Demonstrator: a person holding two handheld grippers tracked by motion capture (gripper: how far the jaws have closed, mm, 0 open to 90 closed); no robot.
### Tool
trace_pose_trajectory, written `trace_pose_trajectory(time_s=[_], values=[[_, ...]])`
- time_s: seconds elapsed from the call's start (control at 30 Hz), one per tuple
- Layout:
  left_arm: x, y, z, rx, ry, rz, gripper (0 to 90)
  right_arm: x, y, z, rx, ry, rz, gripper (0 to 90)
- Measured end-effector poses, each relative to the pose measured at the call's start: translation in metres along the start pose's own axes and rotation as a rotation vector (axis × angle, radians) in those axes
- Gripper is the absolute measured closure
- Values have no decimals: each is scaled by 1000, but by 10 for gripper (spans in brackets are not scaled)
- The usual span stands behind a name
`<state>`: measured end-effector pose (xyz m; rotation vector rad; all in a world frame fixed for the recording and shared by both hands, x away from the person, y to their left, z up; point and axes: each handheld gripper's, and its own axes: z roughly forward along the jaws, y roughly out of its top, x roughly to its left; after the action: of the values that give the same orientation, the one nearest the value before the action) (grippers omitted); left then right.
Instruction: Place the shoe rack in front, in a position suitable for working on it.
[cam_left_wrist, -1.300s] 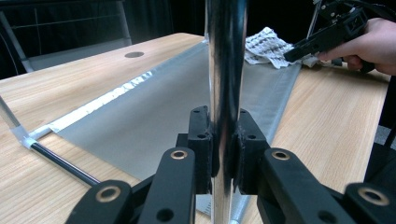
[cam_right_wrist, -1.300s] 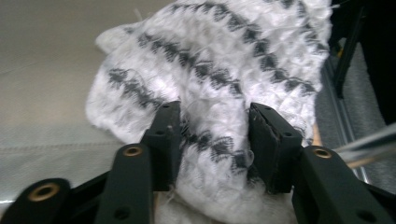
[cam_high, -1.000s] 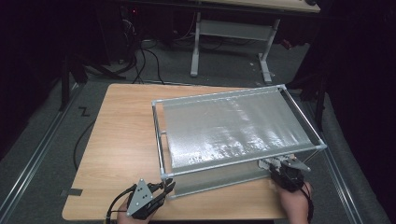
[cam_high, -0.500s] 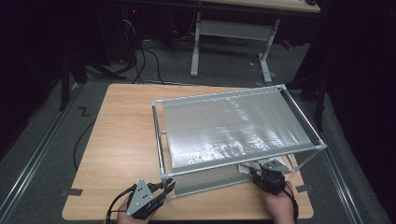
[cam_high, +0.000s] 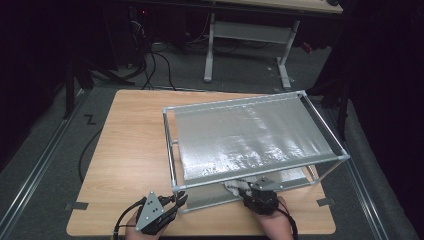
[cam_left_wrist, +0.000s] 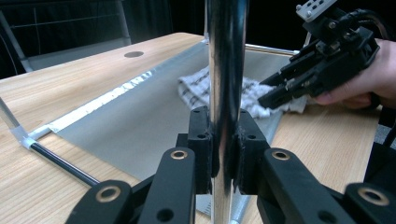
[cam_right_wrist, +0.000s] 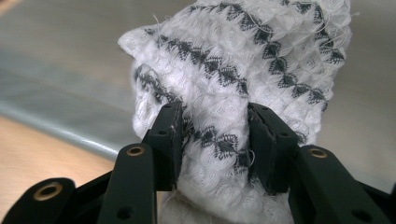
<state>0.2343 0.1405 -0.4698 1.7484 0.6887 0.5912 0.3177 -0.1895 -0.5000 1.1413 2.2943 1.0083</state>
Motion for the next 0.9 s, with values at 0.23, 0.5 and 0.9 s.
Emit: trace_pose_trajectory(time_s=[0.23, 0.5, 0.9], values=[[0, 0, 0, 1, -1, 0, 799, 40, 10, 9, -12, 88, -83, 589], [0, 0, 0, -1, -1, 0, 799, 77, 21, 18, -30, 177, -154, 598], [1, 0, 1, -2, 1, -1, 800, 121, 27, 20, -47, 272, -243, 543]])
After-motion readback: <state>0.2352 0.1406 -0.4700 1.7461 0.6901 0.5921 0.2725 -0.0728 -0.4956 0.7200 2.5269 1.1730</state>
